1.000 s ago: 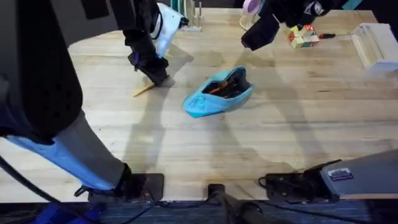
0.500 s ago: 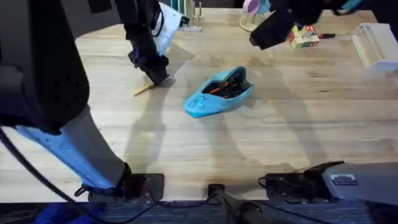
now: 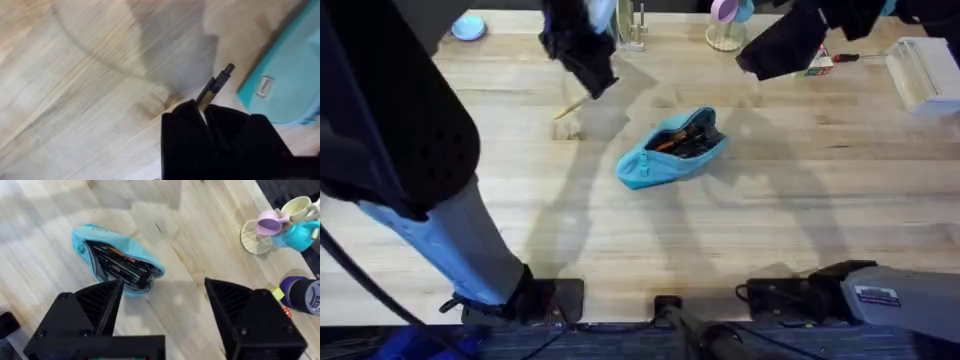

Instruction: Unzip the bag, pick up the pens from the table one at a time and place them inside, then zip the bag closed.

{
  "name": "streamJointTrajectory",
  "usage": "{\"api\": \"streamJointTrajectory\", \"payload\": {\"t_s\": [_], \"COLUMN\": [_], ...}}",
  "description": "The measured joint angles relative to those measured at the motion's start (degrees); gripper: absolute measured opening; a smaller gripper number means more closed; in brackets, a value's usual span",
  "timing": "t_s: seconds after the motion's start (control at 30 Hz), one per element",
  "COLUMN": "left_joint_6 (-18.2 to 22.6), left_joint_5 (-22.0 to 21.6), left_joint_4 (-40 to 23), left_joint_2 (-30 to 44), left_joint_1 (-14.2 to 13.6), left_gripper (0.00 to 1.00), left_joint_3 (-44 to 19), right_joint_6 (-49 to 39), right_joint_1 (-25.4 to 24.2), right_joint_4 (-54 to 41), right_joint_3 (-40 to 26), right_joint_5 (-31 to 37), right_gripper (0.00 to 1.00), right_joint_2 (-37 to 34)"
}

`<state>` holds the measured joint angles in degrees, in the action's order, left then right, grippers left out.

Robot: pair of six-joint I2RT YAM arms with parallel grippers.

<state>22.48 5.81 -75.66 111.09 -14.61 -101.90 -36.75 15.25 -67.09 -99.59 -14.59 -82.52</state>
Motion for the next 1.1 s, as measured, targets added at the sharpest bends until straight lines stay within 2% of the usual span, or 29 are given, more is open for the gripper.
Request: {"api": "streamJointTrajectory", "payload": {"t_s": [0.2,0.4,0.63,0.67,0.8,1.1], "left_joint_6": [-0.41,-0.88,-8.73,-12.87,-17.65,-23.51], "left_joint_5": [1.78,0.70,-3.25,-4.12,-4.06,-2.50], "left_joint_4": [-2.98,-2.78,-1.12,-1.32,-1.31,-1.18], "left_joint_2": [0.00,0.00,0.00,0.00,0.00,0.00], "left_joint_1": [-4.80,-7.25,-9.07,-9.86,-11.74,-20.14], "left_gripper": [0.044,0.044,0.041,0.040,0.041,0.041], "left_joint_3": [-4.51,-4.75,-4.77,-5.27,-6.68,-7.33], "right_joint_6": [0.15,-0.01,-0.79,-0.94,-0.95,-0.94], "right_joint_1": [0.00,0.00,-0.20,-1.16,-3.06,-7.48], "right_joint_4": [0.00,0.00,0.82,0.83,0.58,-1.60], "right_joint_3": [0.00,0.00,0.00,0.00,0.00,0.00], "right_joint_5": [0.00,0.00,0.00,0.00,0.00,-3.07], "right_gripper": [0.996,0.996,0.996,0.996,0.997,0.996], "right_joint_2": [0.01,0.00,0.00,0.00,0.00,1.54]}}
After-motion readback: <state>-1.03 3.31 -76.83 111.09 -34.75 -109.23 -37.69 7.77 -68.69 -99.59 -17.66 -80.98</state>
